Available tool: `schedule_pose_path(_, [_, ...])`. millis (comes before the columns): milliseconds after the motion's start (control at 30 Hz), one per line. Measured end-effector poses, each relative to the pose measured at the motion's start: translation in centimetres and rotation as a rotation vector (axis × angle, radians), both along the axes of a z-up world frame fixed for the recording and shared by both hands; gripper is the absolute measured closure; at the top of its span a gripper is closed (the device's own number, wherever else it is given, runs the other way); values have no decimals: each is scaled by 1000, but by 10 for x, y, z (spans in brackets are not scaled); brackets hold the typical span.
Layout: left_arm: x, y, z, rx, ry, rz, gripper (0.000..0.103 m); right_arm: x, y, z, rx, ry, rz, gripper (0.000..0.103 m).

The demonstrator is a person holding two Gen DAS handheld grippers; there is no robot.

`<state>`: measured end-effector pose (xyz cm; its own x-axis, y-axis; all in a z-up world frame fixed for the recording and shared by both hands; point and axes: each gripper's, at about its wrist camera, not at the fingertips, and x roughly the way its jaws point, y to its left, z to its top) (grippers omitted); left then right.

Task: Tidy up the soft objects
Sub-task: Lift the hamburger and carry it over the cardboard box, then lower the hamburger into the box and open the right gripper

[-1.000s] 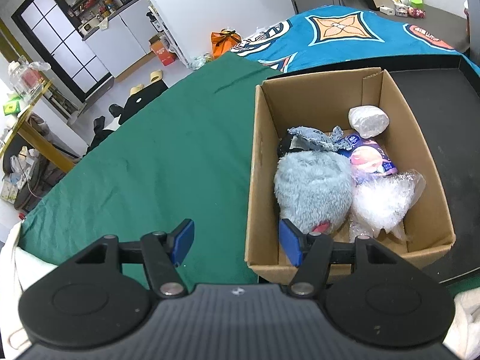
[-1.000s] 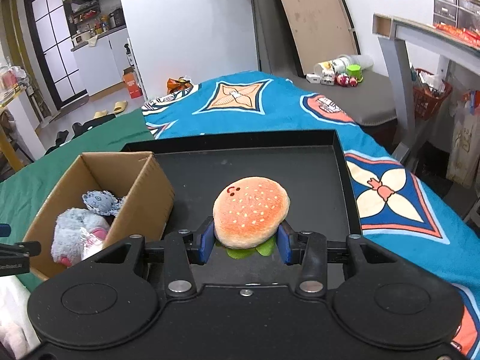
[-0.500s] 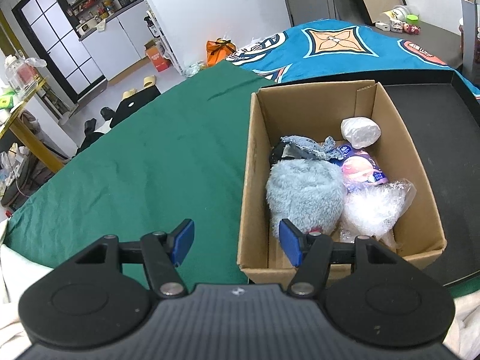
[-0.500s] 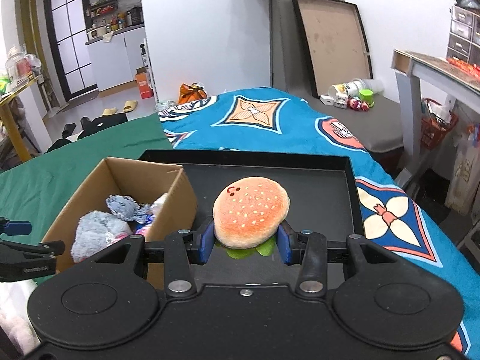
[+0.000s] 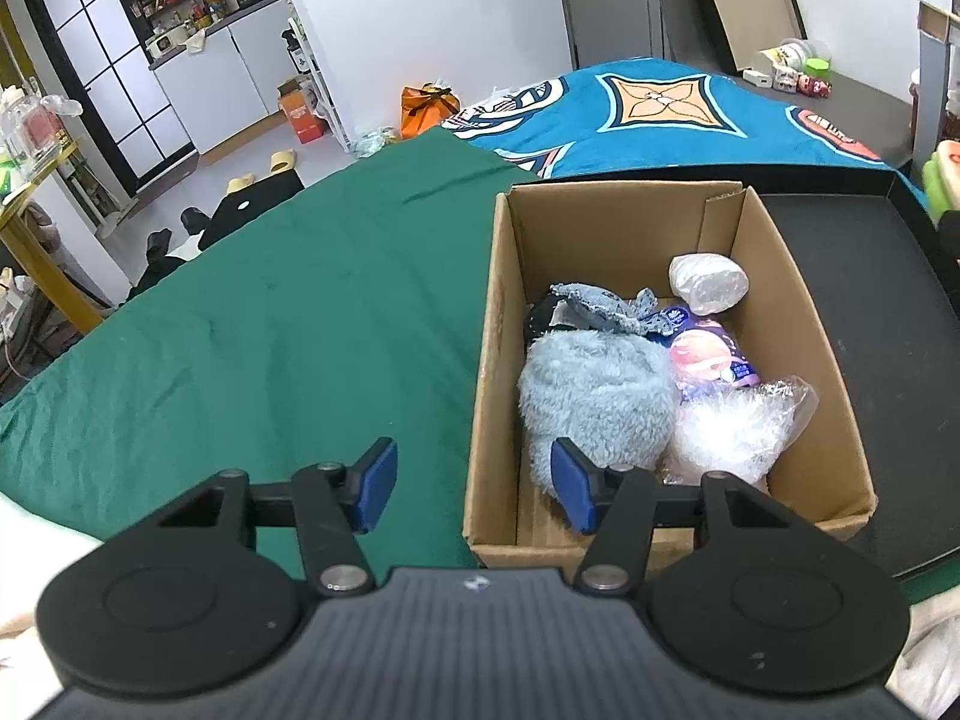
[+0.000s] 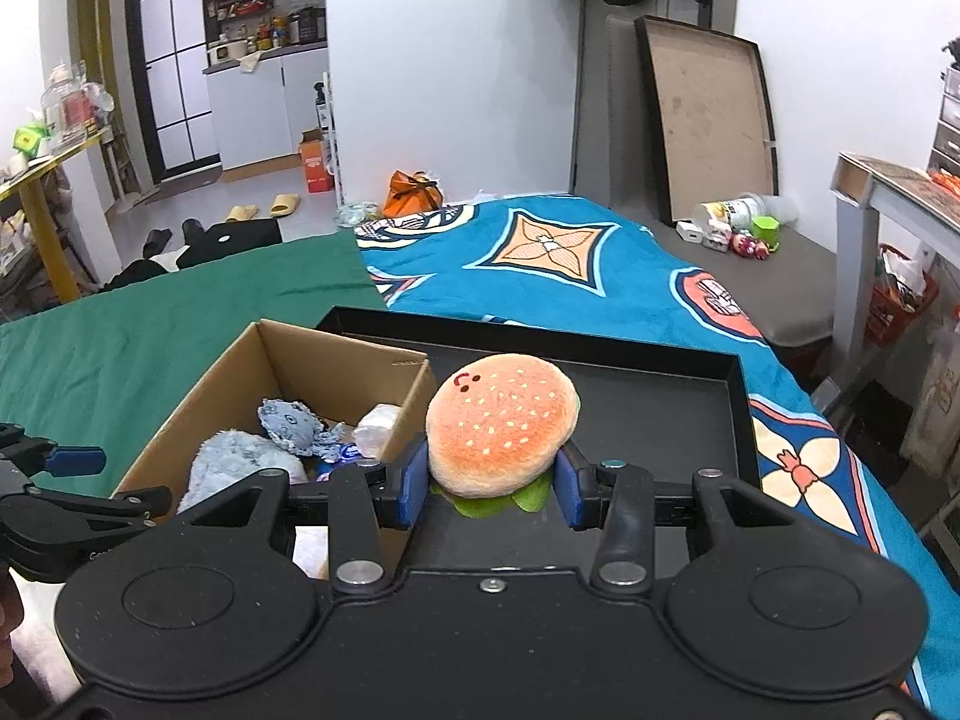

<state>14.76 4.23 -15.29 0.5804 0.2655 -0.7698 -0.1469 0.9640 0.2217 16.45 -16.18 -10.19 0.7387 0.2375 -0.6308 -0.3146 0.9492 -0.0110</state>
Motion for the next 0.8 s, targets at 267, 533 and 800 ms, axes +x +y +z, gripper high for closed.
schedule_pose_path(267, [2, 6, -1, -35, -5, 3, 66, -2, 17, 0, -24, 2, 38, 61])
schedule_pose_path(533, [1, 12, -2, -75, -9, 2, 86, -6, 39, -2, -45, 9, 112, 61])
schedule_pose_path(800, [2, 16, -7, -96, 11, 3, 93, -11, 61, -3, -64, 26, 171, 60])
